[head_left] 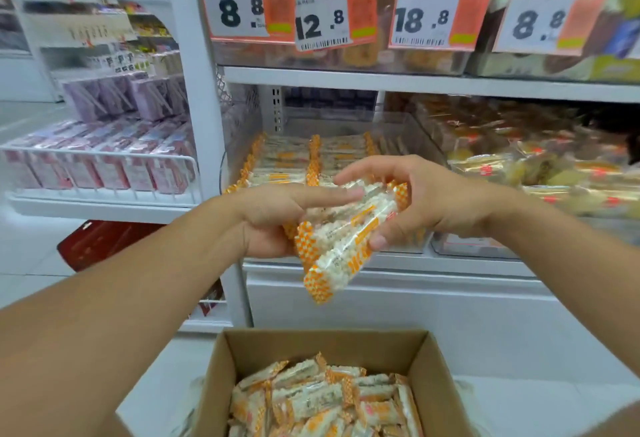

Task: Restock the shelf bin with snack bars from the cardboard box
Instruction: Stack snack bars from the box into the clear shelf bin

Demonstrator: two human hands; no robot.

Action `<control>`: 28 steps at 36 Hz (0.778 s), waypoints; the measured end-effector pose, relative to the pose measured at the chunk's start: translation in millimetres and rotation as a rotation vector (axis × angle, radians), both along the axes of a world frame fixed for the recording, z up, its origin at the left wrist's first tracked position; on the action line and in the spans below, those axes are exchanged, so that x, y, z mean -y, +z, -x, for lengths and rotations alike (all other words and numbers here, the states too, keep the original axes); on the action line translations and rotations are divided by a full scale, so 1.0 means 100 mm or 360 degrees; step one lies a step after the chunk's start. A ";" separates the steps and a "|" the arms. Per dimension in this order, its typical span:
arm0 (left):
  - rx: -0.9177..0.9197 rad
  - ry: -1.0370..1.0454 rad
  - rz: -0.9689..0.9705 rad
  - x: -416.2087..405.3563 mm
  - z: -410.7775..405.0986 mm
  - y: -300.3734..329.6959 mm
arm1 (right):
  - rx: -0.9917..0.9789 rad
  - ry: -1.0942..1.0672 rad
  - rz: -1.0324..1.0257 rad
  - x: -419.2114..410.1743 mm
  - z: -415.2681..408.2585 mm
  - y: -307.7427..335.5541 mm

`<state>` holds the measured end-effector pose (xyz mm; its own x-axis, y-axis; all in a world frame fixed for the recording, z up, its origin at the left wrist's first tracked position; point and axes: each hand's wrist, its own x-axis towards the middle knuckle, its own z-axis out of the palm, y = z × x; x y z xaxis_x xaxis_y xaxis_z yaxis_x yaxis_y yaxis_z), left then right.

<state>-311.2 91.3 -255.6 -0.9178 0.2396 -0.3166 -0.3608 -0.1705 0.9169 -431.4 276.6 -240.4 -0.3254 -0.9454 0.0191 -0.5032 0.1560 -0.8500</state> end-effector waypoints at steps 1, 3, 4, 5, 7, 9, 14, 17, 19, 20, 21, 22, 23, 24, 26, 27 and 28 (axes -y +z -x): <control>0.0007 0.0066 -0.0079 0.01 0.03 0.06 | 0.0120 -0.0014 0.0051 0.02 0.08 -0.03; 0.0054 0.0277 -0.0027 0.10 0.17 0.15 | 0.0392 -0.0082 0.0153 0.09 0.22 -0.07; 0.0025 0.0497 0.0119 0.15 0.24 0.20 | 0.0503 -0.0133 0.0195 0.14 0.27 -0.08; -0.0060 0.0782 0.0279 0.22 0.31 0.23 | 0.0575 -0.0198 0.0229 0.21 0.32 -0.10; -0.0281 0.1335 0.0617 0.37 0.43 0.22 | 0.0626 -0.0378 0.0284 0.37 0.44 -0.14; -0.0528 0.1573 0.1302 0.55 0.49 0.08 | 0.0563 -0.0586 0.0346 0.61 0.60 -0.20; -0.0552 0.0781 0.2592 0.81 0.45 -0.33 | 0.0496 -0.0796 0.0366 1.30 0.99 -0.26; -0.0553 0.0465 0.2806 0.90 0.52 -0.50 | 0.0258 -0.0822 0.0337 1.73 1.26 -0.28; -0.0588 0.0345 0.2973 0.92 0.54 -0.56 | -0.0010 -0.0875 0.0279 1.96 1.38 -0.34; -0.0559 0.0330 0.3031 0.91 0.54 -0.56 | -0.0170 -0.0882 0.0226 2.05 1.40 -0.36; -0.0552 0.0335 0.3060 0.91 0.54 -0.56 | -0.0330 -0.0872 0.0168 2.12 1.42 -0.37; -0.0550 0.0342 0.3066 0.91 0.54 -0.56 | -0.0478 -0.0848 0.0107 2.18 1.44 -0.38; -0.0544 0.0341 0.3066 0.91 0.54 -0.58 | -0.0613 -0.0818 0.0047 2.22 1.46 -0.38; -0.0550 0.0348 0.3070 0.92 0.54 -0.59 | -0.0743 -0.0786 -0.0003 2.24 1.47 -0.37; -0.0643 0.0375 0.3098 0.91 0.53 -0.60 | -0.0984 -0.0752 -0.0107 2.25 1.51 -0.37; -0.0675 0.0381 0.3116 0.91 0.53 -0.61 | -0.1077 -0.0743 -0.0162 2.24 1.52 -0.38; -0.0697 0.0400 0.3115 0.92 0.53 -0.61 | -0.1129 -0.0725 -0.0201 2.23 1.53 -0.39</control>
